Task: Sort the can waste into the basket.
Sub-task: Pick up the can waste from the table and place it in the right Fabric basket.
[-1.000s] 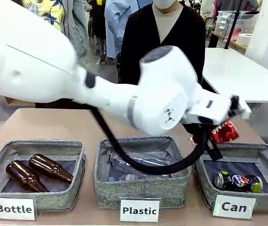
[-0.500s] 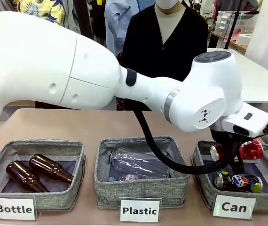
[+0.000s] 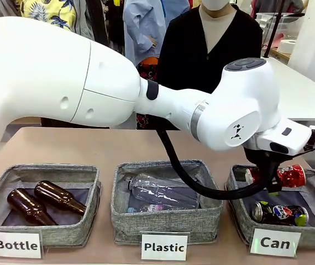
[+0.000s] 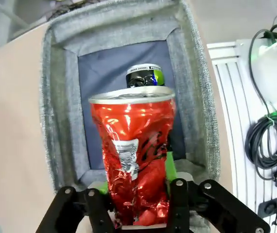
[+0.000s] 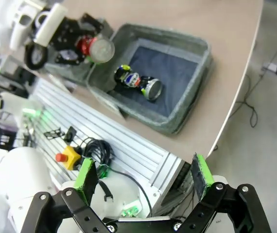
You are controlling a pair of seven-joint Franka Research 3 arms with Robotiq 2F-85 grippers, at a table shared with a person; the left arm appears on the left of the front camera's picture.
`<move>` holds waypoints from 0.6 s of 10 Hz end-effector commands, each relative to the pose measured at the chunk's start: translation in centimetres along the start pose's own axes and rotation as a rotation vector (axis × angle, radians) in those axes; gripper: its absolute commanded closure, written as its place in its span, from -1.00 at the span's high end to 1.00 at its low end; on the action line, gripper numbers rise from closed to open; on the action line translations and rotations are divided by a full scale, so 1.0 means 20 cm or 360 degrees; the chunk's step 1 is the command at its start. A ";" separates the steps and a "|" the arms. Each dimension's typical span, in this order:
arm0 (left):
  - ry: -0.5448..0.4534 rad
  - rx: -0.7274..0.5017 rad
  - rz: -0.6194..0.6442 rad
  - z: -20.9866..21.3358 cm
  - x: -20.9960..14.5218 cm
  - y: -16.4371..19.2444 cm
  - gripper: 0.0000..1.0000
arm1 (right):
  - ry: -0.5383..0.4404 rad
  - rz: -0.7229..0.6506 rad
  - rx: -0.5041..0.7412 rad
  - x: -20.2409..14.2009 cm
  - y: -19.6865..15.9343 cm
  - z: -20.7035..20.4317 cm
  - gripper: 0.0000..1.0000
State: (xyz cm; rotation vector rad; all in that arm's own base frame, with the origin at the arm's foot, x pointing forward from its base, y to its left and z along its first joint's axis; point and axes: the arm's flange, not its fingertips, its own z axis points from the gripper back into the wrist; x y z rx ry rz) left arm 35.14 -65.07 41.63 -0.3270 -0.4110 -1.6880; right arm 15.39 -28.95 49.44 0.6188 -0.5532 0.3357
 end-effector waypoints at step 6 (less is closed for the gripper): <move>-0.0232 -0.0079 0.0032 0.36 -0.10 -0.13 1.00 | -0.0014 -0.0030 -0.0018 0.02 0.00 0.01 1.00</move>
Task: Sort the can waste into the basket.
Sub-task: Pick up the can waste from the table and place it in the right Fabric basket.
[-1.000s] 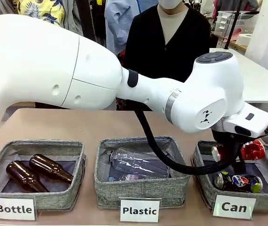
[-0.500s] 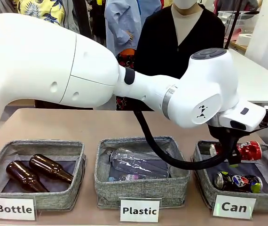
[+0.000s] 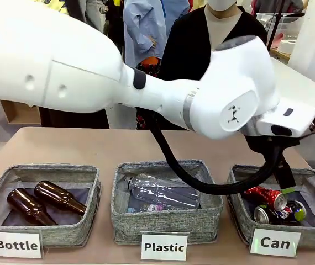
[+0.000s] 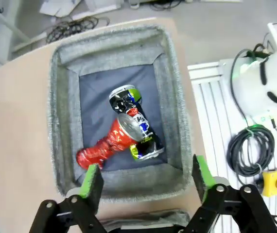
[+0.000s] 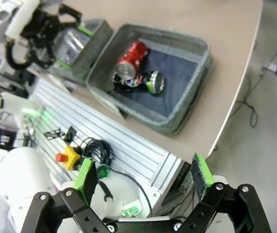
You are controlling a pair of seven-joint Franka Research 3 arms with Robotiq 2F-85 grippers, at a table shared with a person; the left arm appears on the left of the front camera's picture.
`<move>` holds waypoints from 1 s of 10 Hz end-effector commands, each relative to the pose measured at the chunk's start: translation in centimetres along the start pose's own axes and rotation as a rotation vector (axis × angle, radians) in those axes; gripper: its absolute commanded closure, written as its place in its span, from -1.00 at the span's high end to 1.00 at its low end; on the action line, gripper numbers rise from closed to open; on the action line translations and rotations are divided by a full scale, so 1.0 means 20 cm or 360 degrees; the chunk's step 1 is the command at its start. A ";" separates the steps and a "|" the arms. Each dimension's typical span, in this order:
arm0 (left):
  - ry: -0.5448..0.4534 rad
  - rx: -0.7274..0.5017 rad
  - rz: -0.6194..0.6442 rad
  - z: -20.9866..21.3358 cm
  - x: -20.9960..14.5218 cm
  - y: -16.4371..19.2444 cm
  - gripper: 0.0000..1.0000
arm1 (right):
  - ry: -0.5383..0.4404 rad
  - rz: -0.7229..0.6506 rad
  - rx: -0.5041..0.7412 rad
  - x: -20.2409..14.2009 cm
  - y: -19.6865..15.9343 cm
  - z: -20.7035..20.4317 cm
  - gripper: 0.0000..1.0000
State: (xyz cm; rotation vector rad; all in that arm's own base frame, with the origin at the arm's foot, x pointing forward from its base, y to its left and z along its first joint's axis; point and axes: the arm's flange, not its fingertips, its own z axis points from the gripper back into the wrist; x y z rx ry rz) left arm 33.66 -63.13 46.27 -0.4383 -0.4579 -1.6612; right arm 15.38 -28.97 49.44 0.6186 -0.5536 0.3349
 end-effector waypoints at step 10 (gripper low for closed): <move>-0.0724 -0.0043 0.1412 1.77 -1.73 -0.21 1.00 | -0.0145 0.0129 0.0788 0.87 0.43 -1.19 1.00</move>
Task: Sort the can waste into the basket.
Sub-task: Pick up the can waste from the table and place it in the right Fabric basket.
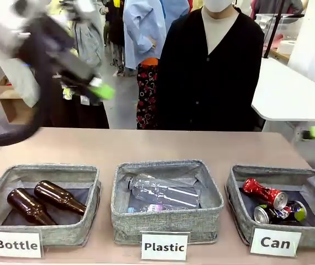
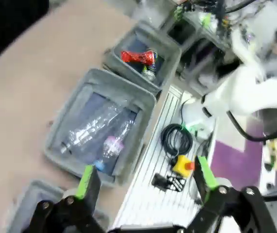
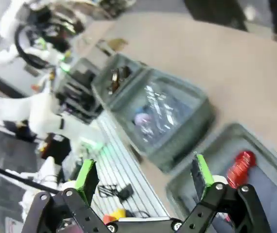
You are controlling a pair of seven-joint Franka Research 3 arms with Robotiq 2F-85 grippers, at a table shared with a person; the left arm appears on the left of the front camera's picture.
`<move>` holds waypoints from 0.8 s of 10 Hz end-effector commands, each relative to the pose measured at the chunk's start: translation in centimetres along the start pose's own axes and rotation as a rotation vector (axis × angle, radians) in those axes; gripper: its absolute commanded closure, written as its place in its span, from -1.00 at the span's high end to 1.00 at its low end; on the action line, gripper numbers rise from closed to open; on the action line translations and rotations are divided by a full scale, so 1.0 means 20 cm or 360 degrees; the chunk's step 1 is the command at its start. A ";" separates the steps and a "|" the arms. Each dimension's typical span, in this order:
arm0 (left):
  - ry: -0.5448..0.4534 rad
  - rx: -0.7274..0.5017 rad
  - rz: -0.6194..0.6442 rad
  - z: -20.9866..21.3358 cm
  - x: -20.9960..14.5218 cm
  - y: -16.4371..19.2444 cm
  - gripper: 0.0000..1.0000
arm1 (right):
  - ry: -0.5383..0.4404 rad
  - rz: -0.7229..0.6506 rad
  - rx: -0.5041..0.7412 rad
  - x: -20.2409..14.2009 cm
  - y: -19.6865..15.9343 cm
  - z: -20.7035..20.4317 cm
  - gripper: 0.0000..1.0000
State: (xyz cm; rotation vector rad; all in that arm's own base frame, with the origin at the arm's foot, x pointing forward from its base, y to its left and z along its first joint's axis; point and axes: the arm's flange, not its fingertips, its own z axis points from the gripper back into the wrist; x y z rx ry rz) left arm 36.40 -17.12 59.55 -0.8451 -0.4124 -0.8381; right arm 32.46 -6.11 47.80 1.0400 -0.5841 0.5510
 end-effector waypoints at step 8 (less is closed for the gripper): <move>-0.0400 -0.0117 0.0410 0.42 -0.51 0.25 1.00 | -0.0102 -0.0098 0.0165 0.09 -0.05 -0.28 1.00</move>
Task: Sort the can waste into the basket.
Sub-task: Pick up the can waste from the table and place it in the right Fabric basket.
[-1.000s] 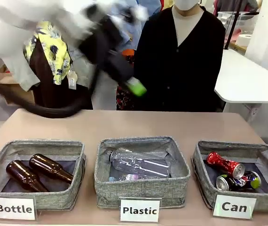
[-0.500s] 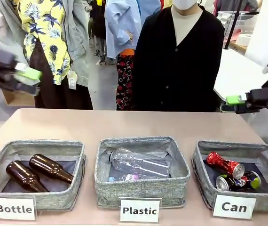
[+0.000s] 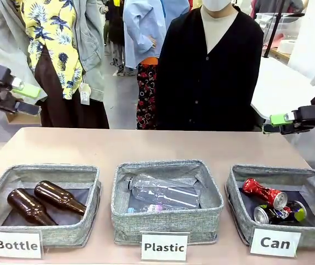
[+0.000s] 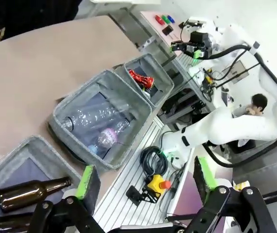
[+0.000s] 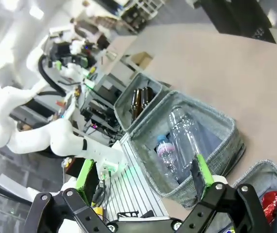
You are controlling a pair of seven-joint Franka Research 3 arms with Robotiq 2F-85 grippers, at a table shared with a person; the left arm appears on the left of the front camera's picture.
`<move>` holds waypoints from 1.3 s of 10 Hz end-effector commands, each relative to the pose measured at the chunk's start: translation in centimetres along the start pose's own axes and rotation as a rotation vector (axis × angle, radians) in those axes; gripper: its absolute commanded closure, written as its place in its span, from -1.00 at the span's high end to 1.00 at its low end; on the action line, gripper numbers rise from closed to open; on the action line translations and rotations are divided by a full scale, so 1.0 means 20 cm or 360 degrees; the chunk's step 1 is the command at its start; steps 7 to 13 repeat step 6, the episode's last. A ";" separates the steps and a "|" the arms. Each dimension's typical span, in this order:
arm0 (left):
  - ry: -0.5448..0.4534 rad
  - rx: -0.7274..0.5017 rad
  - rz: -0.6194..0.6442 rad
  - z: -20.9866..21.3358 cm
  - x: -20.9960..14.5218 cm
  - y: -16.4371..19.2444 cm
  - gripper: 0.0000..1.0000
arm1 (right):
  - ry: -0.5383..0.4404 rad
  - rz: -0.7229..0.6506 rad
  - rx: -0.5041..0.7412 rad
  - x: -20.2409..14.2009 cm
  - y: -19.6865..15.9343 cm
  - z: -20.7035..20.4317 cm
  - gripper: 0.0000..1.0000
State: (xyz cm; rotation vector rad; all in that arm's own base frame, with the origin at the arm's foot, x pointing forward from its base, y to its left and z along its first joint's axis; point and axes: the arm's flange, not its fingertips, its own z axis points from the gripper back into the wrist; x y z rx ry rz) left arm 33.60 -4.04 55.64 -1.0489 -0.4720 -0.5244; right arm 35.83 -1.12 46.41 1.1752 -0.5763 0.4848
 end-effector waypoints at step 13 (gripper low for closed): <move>-0.0023 0.0003 0.0007 0.02 0.02 0.01 1.00 | 0.0004 0.0024 0.0004 -0.02 0.00 0.01 1.00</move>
